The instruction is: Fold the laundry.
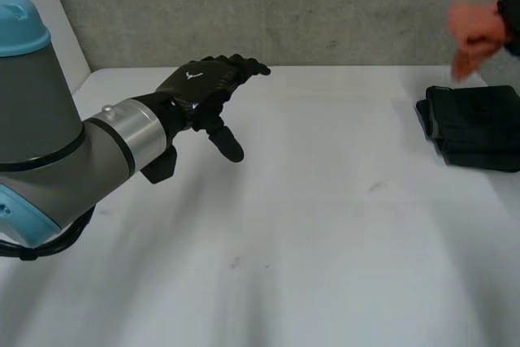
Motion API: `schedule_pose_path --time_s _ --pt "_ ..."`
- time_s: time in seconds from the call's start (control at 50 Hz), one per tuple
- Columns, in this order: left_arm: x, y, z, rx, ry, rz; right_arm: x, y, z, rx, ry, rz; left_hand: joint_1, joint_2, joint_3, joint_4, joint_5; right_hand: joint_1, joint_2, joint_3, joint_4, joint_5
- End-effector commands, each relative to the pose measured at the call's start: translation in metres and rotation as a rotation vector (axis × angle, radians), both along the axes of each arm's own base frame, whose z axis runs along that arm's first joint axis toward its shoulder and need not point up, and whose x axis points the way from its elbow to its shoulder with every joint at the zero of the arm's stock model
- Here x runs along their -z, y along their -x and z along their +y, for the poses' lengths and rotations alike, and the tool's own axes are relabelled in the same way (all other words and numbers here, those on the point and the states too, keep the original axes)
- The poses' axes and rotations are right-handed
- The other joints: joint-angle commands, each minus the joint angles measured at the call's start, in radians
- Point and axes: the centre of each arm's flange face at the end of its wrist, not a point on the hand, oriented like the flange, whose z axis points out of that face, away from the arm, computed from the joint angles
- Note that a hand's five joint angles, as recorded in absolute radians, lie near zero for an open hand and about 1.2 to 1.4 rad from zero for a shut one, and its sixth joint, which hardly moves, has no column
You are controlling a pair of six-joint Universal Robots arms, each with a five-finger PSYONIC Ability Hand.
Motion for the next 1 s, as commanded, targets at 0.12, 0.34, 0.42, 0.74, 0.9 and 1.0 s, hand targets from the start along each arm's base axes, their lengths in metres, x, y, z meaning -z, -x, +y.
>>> schedule_pose_path --time_s 0.12,0.34,0.42,0.74,0.9,1.0 --pt "0.006 0.001 -0.001 0.0 -0.014 -0.007 0.106 0.054 0.004 -0.029 -0.263 0.017 0.029 0.014 0.007 0.016 -0.007 0.676 0.248 0.267 0.208 0.328" --pt "0.006 0.001 -0.001 0.0 -0.012 -0.006 0.063 0.073 0.018 0.128 -0.277 0.06 0.029 0.014 0.007 0.016 -0.007 -0.546 -0.974 -0.954 -1.013 -0.894" --pt "0.004 0.001 0.0 0.002 -0.01 -0.005 0.022 0.069 0.028 0.155 -0.223 0.062 0.029 0.014 0.007 0.016 -0.007 -0.546 -0.974 -0.954 -1.013 -0.894" --pt "-0.053 -0.023 0.01 -0.168 0.157 0.066 -0.106 -0.091 0.175 -0.043 -0.212 -0.351 0.002 -0.012 -0.019 -0.01 -0.033 -0.546 -0.974 -0.954 -1.013 -0.894" --pt "-0.054 -0.057 -0.008 -0.373 0.169 0.05 -0.068 -0.138 0.234 -0.091 -0.352 -0.385 0.008 -0.006 -0.013 -0.005 -0.027 -0.546 -0.974 -0.954 -1.013 -0.894" --pt "-0.049 -0.065 -0.009 -0.397 0.161 0.032 -0.064 -0.14 0.242 -0.049 -0.343 -0.391 0.005 -0.009 -0.016 -0.007 -0.03 -0.546 -0.974 -0.954 -1.013 -0.894"
